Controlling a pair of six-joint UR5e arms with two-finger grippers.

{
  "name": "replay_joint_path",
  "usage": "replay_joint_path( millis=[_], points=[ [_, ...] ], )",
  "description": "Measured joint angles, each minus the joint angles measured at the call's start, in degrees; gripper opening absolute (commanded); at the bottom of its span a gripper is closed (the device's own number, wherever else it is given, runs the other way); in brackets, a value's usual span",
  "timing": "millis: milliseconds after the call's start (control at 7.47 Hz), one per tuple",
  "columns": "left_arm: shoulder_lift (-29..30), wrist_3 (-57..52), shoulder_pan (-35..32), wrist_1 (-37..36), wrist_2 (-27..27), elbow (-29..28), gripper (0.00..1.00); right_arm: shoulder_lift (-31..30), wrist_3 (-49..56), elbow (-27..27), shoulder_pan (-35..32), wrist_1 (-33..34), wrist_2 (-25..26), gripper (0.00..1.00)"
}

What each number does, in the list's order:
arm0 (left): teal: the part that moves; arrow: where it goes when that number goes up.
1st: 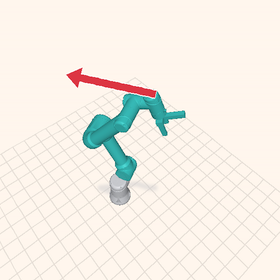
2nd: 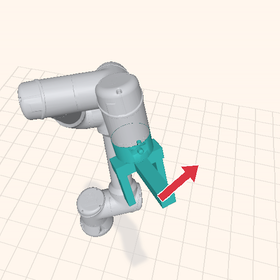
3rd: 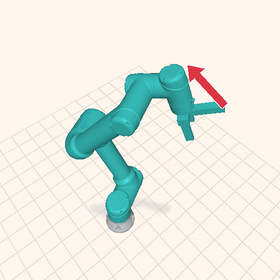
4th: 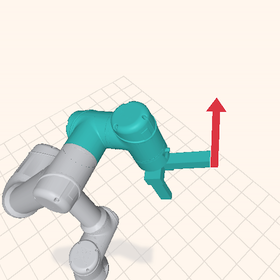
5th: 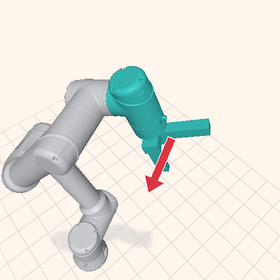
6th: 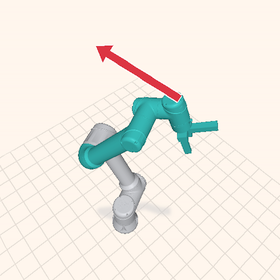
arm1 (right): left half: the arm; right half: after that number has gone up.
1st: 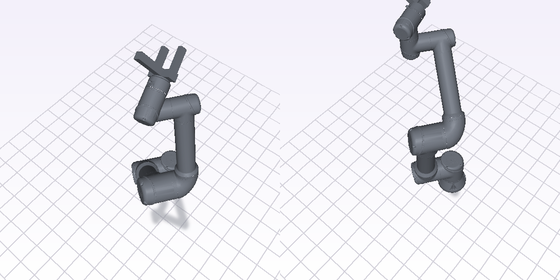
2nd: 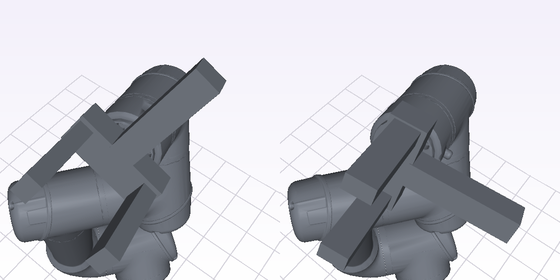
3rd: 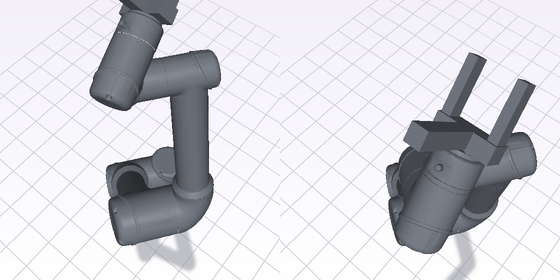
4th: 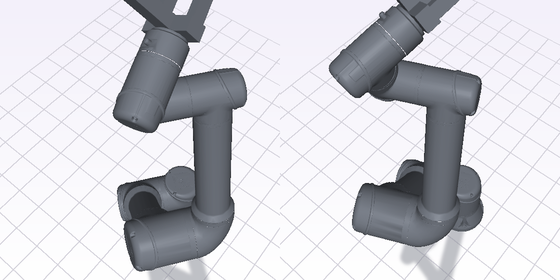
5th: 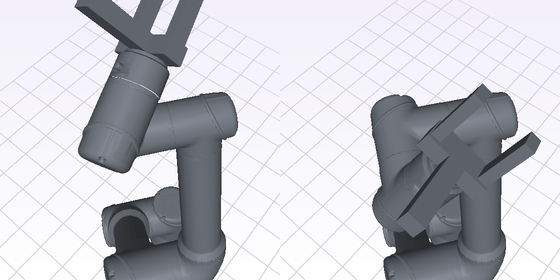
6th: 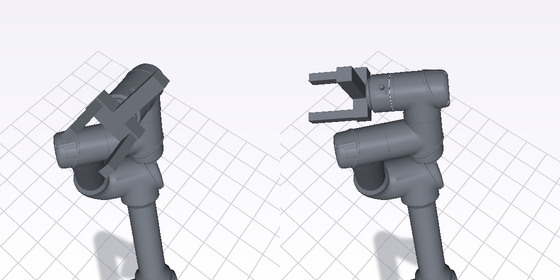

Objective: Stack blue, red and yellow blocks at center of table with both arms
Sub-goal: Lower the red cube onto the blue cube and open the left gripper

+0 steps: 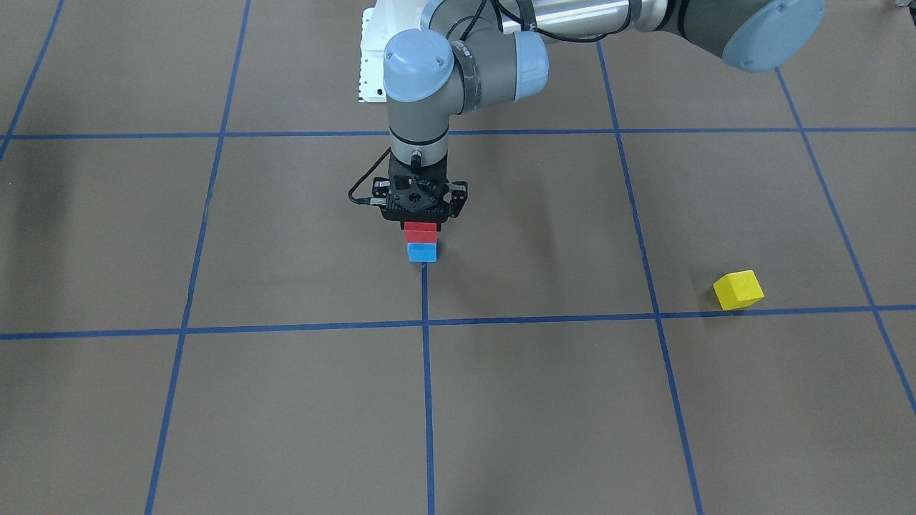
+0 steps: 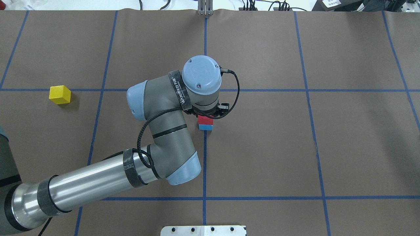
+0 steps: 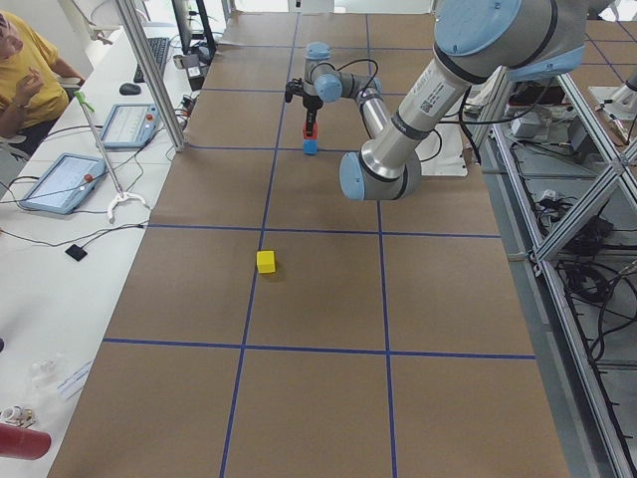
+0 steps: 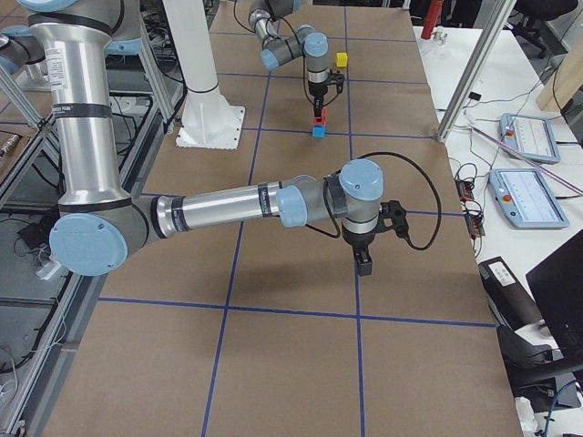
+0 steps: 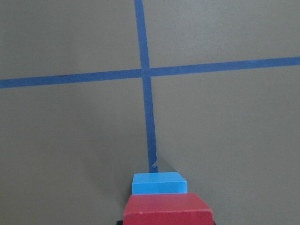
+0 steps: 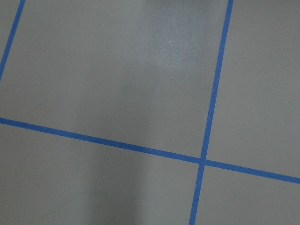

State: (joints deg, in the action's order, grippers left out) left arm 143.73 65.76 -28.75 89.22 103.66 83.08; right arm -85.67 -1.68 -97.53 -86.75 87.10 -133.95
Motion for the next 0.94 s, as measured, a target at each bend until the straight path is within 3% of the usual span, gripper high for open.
replay_joint_path(
  millis=[402,804,938],
  points=[
    [0.04,0.70,0.00,0.87,-0.04,-0.82,0.34,0.03,-0.08,-0.01,0.00,0.00,0.02,1.00],
    [0.06,0.69,0.00,0.96,-0.06,-0.97,0.36,0.09,-0.10,-0.01,0.00,0.00,0.02,1.00],
    [0.08,0.69,0.00,0.98,-0.29,-0.98,0.59,0.12,-0.13,-0.02,0.00,0.02,0.04,1.00]
  ],
)
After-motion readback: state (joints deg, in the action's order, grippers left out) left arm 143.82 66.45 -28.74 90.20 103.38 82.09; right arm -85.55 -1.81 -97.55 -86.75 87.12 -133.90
